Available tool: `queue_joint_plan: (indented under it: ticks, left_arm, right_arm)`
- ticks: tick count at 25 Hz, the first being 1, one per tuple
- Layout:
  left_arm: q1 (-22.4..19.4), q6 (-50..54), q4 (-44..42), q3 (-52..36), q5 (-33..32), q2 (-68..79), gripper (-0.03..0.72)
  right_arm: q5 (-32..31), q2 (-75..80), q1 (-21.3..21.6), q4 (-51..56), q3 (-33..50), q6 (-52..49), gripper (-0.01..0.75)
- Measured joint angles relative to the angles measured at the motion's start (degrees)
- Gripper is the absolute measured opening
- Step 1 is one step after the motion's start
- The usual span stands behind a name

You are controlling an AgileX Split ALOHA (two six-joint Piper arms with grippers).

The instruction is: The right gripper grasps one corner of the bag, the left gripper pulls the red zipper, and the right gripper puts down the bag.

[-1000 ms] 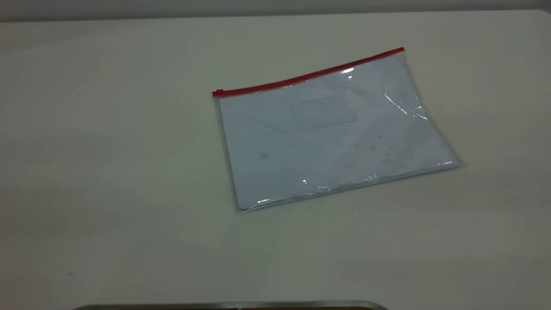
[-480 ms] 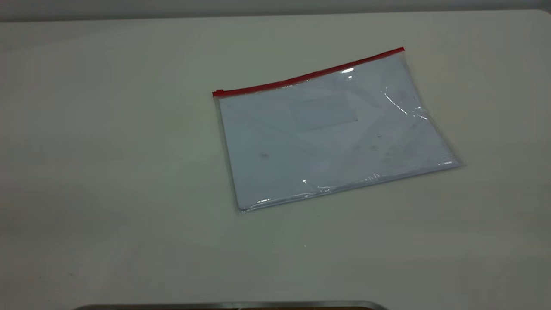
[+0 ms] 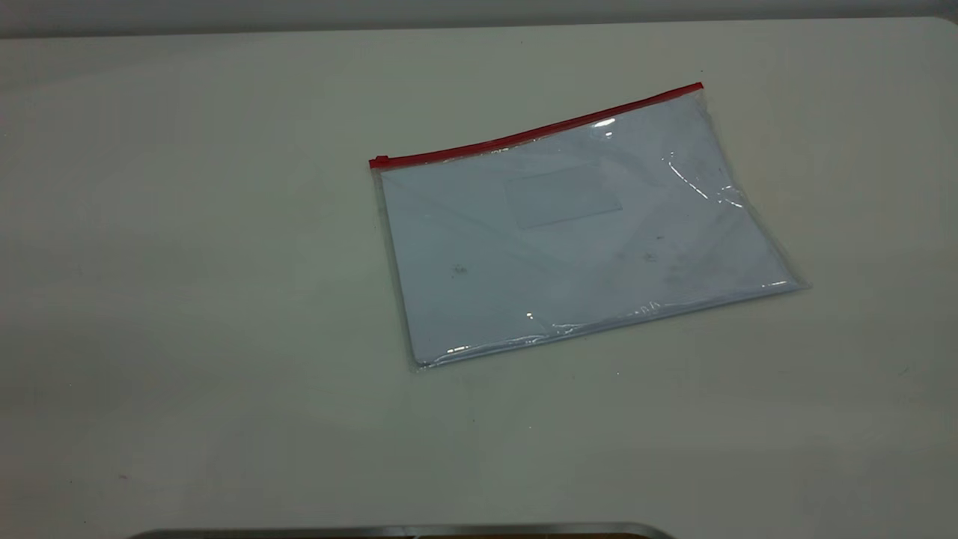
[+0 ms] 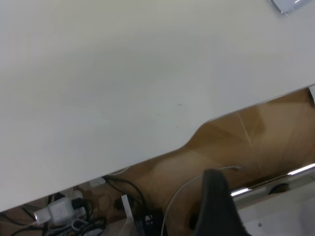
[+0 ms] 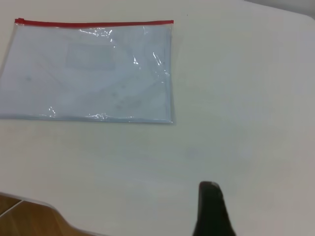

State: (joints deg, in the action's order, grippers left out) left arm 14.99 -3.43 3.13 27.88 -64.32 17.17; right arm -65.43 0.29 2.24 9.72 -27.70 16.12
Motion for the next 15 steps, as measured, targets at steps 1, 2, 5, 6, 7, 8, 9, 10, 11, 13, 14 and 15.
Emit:
queue_joint_plan:
  ticks: [1,2,5,6,7,8,9,10,11,13,14,15]
  left_arm:
    - [0.0,0.0,0.0,0.0,0.0,0.0,0.550]
    - [0.0,0.0,0.0,0.0,0.0,0.0,0.550]
    - [0.0,0.0,0.0,0.0,0.0,0.0,0.550]
    - [0.0,0.0,0.0,0.0,0.0,0.0,0.550]
    - [0.0,0.0,0.0,0.0,0.0,0.0,0.550]
    - [0.0,0.0,0.0,0.0,0.0,0.0,0.550]
    - [-0.2,0.0,0.0,0.0,0.0,0.0,0.550]
    - [-0.9,0.0,0.1,0.0,0.0,0.0,0.550]
    - [-2.4,-0.1,0.0,0.0,0.1,-0.4,0.550]
    - [-6.5,-0.2,-0.5,0.0,0.1,-2.0,0.550]
    - [-8.3,-0.1,-0.8,0.0,0.1,-3.3,0.550]
    - [-10.4,-0.1,-0.8,0.0,0.1,-4.6,0.550]
  right_arm:
    - [0.0,0.0,0.0,0.0,0.0,0.0,0.536]
    - [0.0,0.0,0.0,0.0,0.0,0.0,0.533]
    - [0.0,0.0,0.0,-0.1,0.0,0.0,0.530]
    - [0.0,0.0,0.0,-0.1,0.0,0.0,0.531]
    - [0.0,0.0,0.0,-0.1,0.0,0.0,0.531]
    - [0.0,0.0,0.0,-0.1,0.0,0.0,0.529]
    - [0.0,0.0,0.0,-0.1,0.0,0.0,0.529]
    - [0.0,0.0,0.0,-0.1,0.0,0.0,0.529]
    - [0.0,0.0,0.0,-0.1,0.0,0.0,0.529]
    - [0.0,0.0,0.0,-0.1,0.0,0.0,0.529]
    - [0.0,0.0,0.0,-0.1,0.0,0.0,0.529]
    - [0.0,0.0,0.0,-0.1,0.0,0.0,0.529]
